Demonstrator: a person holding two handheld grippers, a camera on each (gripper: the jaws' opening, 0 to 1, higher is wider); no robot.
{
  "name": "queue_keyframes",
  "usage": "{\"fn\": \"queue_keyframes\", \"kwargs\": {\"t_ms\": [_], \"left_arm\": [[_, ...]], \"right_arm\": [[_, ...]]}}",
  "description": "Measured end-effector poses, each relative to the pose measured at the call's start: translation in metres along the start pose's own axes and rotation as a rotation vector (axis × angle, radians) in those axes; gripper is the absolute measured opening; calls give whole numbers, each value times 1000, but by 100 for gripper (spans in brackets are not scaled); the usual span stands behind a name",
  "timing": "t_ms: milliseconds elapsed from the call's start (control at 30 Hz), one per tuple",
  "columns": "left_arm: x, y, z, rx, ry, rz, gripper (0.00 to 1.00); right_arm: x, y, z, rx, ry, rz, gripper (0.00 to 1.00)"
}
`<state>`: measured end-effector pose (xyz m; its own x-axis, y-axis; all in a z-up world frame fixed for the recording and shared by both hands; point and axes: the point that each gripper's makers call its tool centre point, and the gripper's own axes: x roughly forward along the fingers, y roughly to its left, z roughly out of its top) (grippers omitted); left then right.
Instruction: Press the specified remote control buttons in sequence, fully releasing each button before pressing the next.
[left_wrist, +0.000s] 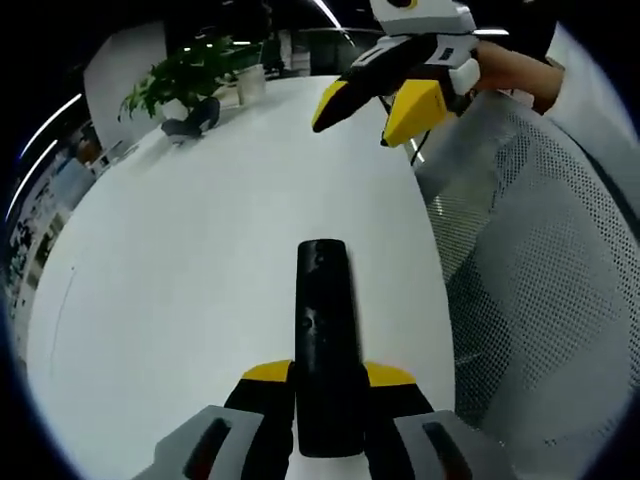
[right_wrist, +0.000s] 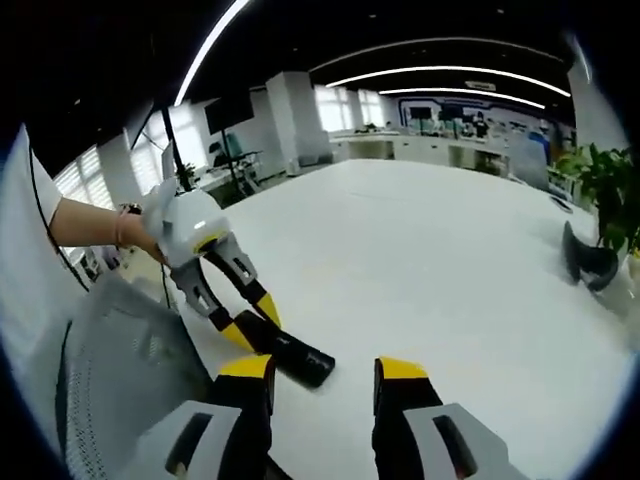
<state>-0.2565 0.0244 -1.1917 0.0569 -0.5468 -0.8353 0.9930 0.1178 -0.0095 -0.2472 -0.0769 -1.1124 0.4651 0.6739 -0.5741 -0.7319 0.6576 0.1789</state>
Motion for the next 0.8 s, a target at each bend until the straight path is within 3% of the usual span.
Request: {"fn": "queue_keyframes", "kwargs": {"t_ms": [133,333,600,633,800], "left_arm": [[0,-7,-1,46,7,-28,23],[0,-15,-1,88,8,-51,23],[1,-15,-1,83,13,-52,23],[2,-15,-1,84,14,-52,23],[2,-14,-1,80,14,-56,23]], "right_arm": [[5,5,-4,-28,32,45,26],[15,13,-12,-145,106,128,15],[36,19,-17,-305,195,197,9],[35,19,-19,-295,205,190,8],[40,28,-27,-483,275,289,6]]}}
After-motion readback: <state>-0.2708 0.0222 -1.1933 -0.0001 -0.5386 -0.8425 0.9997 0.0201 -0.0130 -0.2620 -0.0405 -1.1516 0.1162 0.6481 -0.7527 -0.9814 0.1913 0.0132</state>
